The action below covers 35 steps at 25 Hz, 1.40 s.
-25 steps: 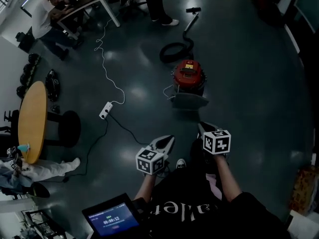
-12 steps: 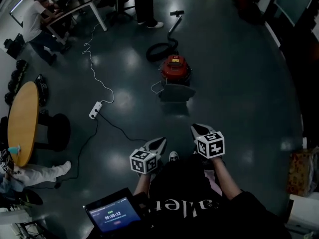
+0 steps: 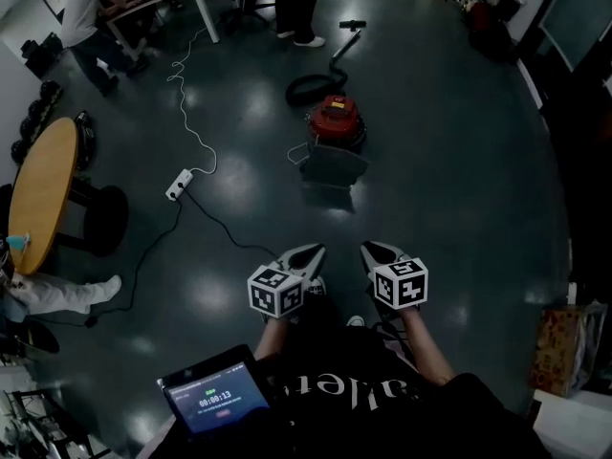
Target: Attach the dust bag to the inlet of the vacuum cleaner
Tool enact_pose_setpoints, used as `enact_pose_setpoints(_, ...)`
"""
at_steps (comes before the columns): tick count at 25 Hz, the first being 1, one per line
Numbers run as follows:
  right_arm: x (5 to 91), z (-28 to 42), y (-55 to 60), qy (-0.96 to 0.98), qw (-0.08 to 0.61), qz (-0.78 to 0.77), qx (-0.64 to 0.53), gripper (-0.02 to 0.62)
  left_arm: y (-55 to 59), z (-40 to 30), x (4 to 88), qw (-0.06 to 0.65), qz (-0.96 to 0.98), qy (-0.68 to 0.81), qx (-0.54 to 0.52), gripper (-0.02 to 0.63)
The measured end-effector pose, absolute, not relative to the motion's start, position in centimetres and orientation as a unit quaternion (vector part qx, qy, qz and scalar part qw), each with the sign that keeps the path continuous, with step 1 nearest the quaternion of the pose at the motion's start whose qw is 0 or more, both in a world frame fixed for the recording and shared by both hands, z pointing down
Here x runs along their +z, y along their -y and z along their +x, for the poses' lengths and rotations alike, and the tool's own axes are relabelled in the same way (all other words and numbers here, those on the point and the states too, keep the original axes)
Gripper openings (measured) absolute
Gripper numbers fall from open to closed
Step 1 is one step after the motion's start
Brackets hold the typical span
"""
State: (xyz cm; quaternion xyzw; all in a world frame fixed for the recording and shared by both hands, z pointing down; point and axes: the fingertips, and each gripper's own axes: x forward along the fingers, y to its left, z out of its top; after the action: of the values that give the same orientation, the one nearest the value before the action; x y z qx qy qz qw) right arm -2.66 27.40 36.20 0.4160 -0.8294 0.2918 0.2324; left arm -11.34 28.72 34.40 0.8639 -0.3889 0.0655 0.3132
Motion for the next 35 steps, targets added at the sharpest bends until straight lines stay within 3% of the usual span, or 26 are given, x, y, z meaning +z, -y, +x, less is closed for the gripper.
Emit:
enact_pose_setpoints(4, 35.8, 0.2, -31.6, 0.838, 0.232, 0.403, 0.287, 0.041, -32.3, -8.2, 33.2, 0.321, 0.854, 0.408, 0.033, 0.005)
enact_pose_setpoints(15, 36.9, 5.0, -39.8, 0.859, 0.220, 0.358, 0.291, 0.041, -42.8, -2.5, 35.8, 0.320, 0.838, 0.435, 0.074, 0.006)
enact_pose_setpoints(35, 35.3, 6.4, -40.3, 0.871, 0.195, 0.367, 0.261, 0.041, -42.4, 0.5, 34.2, 0.276, 0.867, 0.405, 0.086, 0.005)
